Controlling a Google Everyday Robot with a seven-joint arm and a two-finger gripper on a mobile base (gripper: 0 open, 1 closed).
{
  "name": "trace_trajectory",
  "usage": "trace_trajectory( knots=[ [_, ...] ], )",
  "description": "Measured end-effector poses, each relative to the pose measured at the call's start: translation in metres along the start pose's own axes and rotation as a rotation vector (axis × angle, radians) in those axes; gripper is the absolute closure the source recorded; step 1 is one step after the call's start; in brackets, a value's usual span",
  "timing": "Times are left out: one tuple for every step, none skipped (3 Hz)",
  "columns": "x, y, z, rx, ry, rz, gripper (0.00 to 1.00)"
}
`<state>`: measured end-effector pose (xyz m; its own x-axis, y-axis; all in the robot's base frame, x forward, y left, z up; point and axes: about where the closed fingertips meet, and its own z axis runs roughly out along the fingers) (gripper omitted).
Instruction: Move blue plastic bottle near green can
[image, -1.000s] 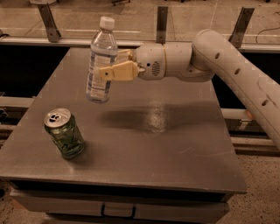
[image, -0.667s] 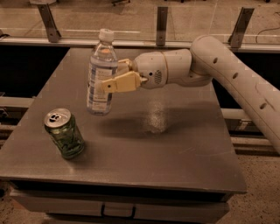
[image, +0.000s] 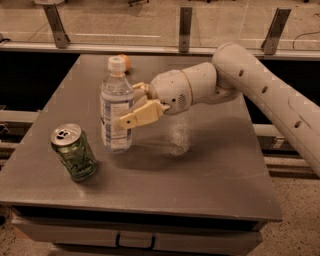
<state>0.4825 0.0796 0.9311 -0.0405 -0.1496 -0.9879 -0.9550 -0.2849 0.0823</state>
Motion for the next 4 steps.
trace_trajectory(
  knots=[
    [0.012,0.007,0.011,-0.049,0.046,-0.03,0.59],
    [0.021,0.01,0.021,-0.086,0.075,-0.044,0.36],
    [0.025,0.014,0.028,-0.109,0.093,-0.051,0.12],
    [0.028,0.016,0.031,-0.116,0.104,-0.053,0.0]
  ],
)
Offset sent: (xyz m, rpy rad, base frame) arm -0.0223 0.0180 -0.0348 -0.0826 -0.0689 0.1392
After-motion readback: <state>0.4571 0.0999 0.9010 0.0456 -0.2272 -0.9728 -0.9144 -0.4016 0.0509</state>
